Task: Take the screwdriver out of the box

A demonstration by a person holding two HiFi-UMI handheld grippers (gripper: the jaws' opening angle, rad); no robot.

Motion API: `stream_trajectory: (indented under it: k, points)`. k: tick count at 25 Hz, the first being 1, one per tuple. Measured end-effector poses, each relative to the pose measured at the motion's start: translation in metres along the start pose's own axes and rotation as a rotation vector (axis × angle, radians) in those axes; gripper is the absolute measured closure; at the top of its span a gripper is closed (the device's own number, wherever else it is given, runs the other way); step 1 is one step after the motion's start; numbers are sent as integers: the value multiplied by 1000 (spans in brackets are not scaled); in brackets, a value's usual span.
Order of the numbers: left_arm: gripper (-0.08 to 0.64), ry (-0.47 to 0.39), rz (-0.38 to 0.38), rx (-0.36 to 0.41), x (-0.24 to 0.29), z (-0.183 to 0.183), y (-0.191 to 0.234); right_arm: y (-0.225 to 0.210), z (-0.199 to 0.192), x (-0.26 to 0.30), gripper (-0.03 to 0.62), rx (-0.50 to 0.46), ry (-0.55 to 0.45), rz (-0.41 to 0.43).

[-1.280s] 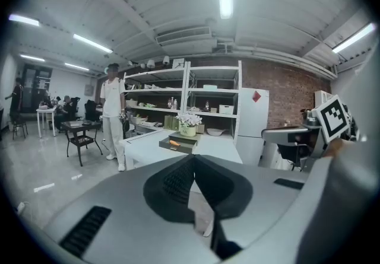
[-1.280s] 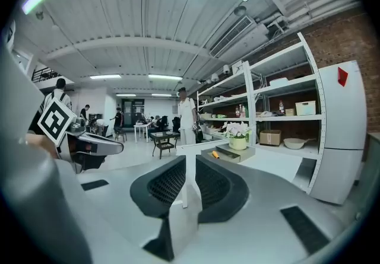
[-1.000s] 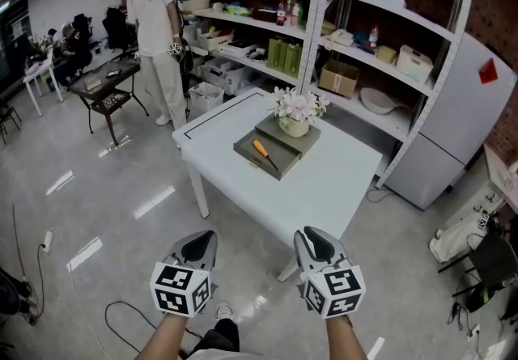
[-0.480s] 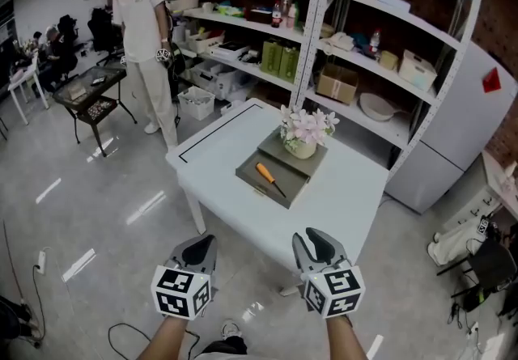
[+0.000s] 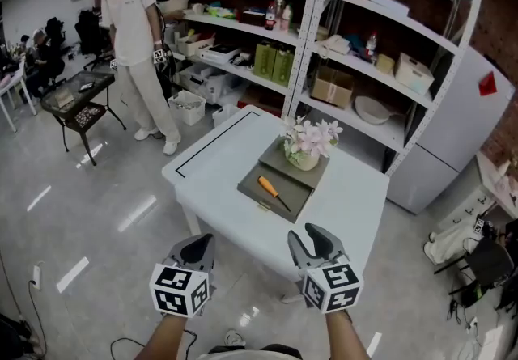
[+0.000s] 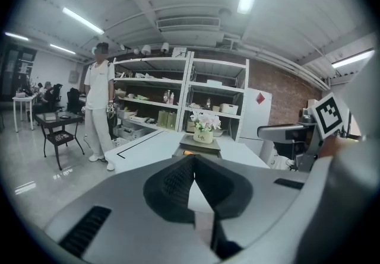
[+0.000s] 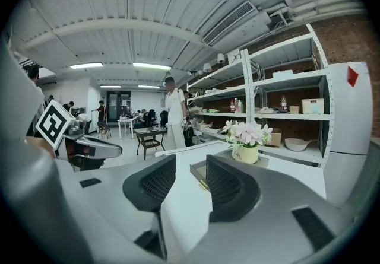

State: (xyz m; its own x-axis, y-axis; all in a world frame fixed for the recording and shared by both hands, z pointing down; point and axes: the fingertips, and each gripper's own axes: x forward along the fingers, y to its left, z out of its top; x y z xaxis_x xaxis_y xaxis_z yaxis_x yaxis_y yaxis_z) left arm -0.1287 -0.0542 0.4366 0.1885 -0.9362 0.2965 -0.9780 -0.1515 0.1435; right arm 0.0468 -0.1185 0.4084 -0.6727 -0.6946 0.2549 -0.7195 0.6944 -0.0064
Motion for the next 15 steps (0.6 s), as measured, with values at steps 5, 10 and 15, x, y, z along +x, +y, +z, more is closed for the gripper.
stream_trajectory:
  k: [5,10,15]
  points:
    - [557,-2,-11,12,12,8,13,-3,4,20,422,5,8,-4]
    - [557,11,-20,11,28,4,22,-10,2,43,417,2,14,-1]
    - [557,21,-5,20,49,8,41,-23,-1,74,417,7,32,4]
